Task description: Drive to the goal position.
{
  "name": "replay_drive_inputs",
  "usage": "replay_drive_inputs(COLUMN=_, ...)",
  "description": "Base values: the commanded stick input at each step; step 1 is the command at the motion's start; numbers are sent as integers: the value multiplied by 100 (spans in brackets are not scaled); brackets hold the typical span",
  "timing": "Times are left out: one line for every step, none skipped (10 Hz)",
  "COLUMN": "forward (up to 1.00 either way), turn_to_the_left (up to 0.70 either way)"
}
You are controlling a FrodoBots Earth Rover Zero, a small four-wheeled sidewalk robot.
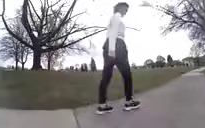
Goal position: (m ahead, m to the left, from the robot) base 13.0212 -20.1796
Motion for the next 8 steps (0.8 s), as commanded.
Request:
replay_drive_inputs(forward=0, turn_to_the_left=-85)
replay_drive_inputs(forward=0, turn_to_the_left=-85)
replay_drive_inputs(forward=0, turn_to_the_left=-85)
replay_drive_inputs(forward=0, turn_to_the_left=-85)
replay_drive_inputs(forward=0, turn_to_the_left=-85)
replay_drive_inputs(forward=0, turn_to_the_left=-85)
replay_drive_inputs(forward=0, turn_to_the_left=-85)
replay_drive_inputs(forward=0, turn_to_the_left=-85)
